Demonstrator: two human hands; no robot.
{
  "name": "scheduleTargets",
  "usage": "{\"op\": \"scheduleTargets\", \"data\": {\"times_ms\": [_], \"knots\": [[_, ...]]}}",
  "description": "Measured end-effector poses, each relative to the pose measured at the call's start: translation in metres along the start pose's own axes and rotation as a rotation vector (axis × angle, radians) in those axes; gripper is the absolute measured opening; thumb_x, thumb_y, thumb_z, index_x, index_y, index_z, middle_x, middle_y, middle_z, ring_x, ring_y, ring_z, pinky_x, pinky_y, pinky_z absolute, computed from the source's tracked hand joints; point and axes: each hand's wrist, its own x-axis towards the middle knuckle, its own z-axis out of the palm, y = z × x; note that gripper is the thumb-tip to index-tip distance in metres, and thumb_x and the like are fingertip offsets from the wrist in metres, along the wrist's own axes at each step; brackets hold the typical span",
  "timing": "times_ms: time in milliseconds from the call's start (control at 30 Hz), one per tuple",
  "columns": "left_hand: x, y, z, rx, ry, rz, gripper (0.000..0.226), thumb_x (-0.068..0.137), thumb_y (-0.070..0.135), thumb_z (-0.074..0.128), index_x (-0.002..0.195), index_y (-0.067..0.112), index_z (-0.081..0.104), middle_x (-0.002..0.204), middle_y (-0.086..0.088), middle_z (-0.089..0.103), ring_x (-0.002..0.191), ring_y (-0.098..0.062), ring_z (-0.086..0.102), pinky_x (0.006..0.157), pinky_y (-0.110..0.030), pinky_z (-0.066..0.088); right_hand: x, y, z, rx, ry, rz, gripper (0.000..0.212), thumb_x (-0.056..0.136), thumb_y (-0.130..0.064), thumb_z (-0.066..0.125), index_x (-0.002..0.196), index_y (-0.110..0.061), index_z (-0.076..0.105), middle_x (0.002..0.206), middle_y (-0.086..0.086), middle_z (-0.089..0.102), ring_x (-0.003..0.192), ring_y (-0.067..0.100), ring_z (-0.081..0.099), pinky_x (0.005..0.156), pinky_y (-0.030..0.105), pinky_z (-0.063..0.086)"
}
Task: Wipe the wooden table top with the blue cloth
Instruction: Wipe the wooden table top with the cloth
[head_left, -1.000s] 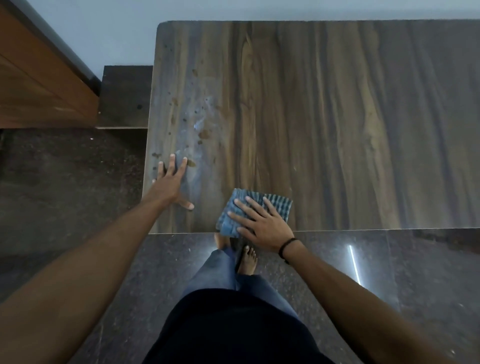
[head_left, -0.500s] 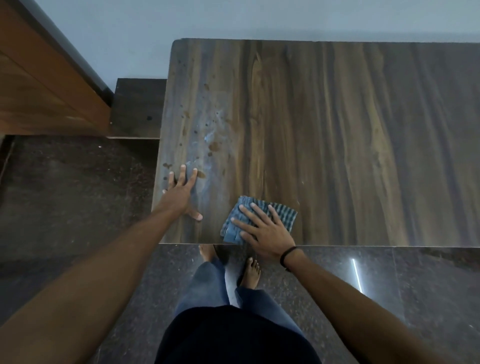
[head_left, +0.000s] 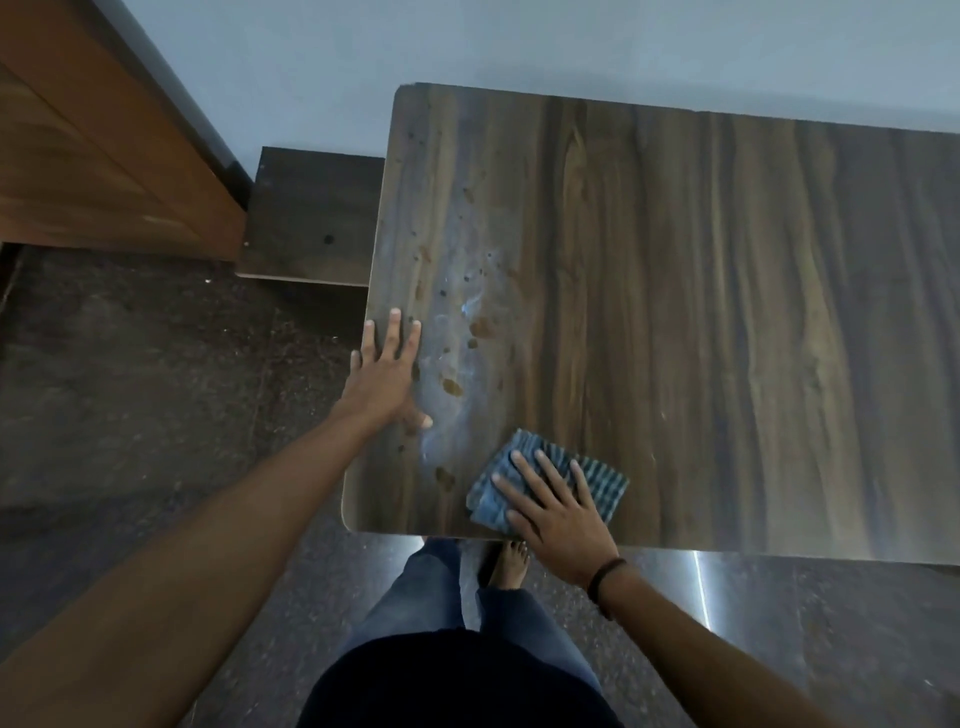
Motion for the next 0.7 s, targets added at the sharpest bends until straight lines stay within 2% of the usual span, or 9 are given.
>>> {"op": "scheduleTargets", "data": {"times_ms": [67, 167, 300, 400, 500, 600, 700], "knots": [[0.014, -0.004, -0.015, 0.019, -0.008, 0.026, 0.151, 0.063, 0.051, 0.09, 0.157, 0.024, -0.024, 0.158, -0.002, -0.042, 0.148, -0.04, -0.03, 0.122, -0.061, 0.005, 0.008, 0.011, -0.005, -0.047, -0.032, -0.078, 0.051, 0.107, -0.053, 0.015, 0.157, -0.046, 0.007, 0.168, -0.009, 0.002, 0.155, 0.022, 0.001, 0.118, 0.058, 0.007], [0.025, 0.0, -0.023, 0.02, -0.069, 0.072, 0.151, 0.063, 0.045, 0.093, 0.158, 0.023, -0.022, 0.159, -0.004, -0.04, 0.148, -0.041, -0.029, 0.121, -0.062, 0.002, 0.062, 0.036, -0.036, -0.114, -0.039, -0.164, 0.051, 0.106, -0.054, 0.012, 0.156, -0.051, 0.002, 0.166, -0.013, -0.007, 0.154, 0.02, -0.008, 0.12, 0.055, -0.005], [0.028, -0.001, -0.021, 0.004, -0.061, 0.067, 0.152, 0.06, 0.043, 0.094, 0.159, 0.024, -0.019, 0.161, -0.004, -0.038, 0.148, -0.041, -0.027, 0.119, -0.064, 0.004, 0.166, 0.058, -0.088, 0.024, 0.083, 0.117, 0.052, 0.103, -0.058, 0.016, 0.153, -0.054, 0.003, 0.165, -0.02, -0.008, 0.153, 0.012, -0.008, 0.122, 0.055, 0.0], [0.028, -0.003, -0.02, -0.001, -0.053, 0.074, 0.153, 0.059, 0.045, 0.094, 0.159, 0.024, -0.02, 0.161, -0.003, -0.038, 0.149, -0.041, -0.027, 0.119, -0.063, 0.005, 0.214, 0.063, -0.115, 0.082, 0.051, 0.204, 0.052, 0.103, -0.059, 0.014, 0.153, -0.055, 0.0, 0.165, -0.021, -0.011, 0.153, 0.011, -0.013, 0.121, 0.051, -0.01], [0.028, -0.002, -0.019, -0.01, -0.052, 0.082, 0.153, 0.059, 0.045, 0.094, 0.158, 0.025, -0.021, 0.16, -0.002, -0.039, 0.148, -0.04, -0.028, 0.12, -0.063, 0.005, 0.201, 0.052, -0.109, 0.085, 0.052, 0.217, 0.054, 0.104, -0.057, 0.014, 0.155, -0.051, -0.004, 0.164, -0.019, -0.014, 0.152, 0.012, -0.017, 0.121, 0.052, -0.011], [0.027, -0.004, -0.018, -0.029, -0.037, 0.089, 0.154, 0.059, 0.044, 0.094, 0.158, 0.025, -0.021, 0.16, -0.001, -0.039, 0.148, -0.04, -0.029, 0.12, -0.063, 0.005, 0.135, 0.021, -0.069, 0.03, 0.019, 0.15, 0.056, 0.106, -0.054, 0.015, 0.156, -0.046, -0.007, 0.164, -0.016, -0.018, 0.151, 0.015, -0.021, 0.121, 0.055, -0.007], [0.028, -0.005, -0.018, -0.034, -0.038, 0.093, 0.155, 0.057, 0.046, 0.094, 0.159, 0.024, -0.02, 0.16, -0.002, -0.039, 0.148, -0.04, -0.03, 0.119, -0.064, 0.005, 0.073, 0.003, -0.036, 0.009, 0.001, 0.046, 0.056, 0.105, -0.055, 0.012, 0.158, -0.042, 0.0, 0.167, -0.013, -0.008, 0.154, 0.018, -0.007, 0.121, 0.056, 0.001]]}}
